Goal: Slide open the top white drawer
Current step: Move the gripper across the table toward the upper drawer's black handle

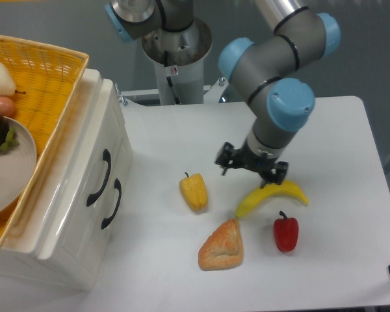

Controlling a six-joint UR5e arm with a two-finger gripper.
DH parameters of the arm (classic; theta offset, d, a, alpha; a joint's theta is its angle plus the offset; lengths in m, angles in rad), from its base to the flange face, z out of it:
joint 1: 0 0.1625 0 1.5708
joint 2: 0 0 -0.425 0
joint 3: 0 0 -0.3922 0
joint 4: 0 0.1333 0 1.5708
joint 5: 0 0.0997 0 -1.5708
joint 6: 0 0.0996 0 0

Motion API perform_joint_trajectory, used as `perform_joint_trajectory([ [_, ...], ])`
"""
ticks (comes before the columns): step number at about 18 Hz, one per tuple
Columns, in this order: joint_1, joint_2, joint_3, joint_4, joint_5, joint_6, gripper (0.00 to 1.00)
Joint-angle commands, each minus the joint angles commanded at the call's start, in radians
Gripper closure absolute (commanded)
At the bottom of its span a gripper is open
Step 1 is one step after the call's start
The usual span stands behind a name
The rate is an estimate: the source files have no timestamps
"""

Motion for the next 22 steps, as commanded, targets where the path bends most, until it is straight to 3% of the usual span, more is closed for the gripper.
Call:
perform_joint_trajectory([
  [3, -0.04, 0.037, 0.0, -0.012, -0.067, -0.061, 0.0],
  [10, -0.146, 0.049, -0.003, -0.009, -0.135, -0.134, 0.0],
  [14, -0.163, 0.049, -0.003, -0.006, -0.21, -0.178, 0.03],
  [22, -0.195, 0.042, -0.003, -0.005, -0.218, -0.18, 0.08],
])
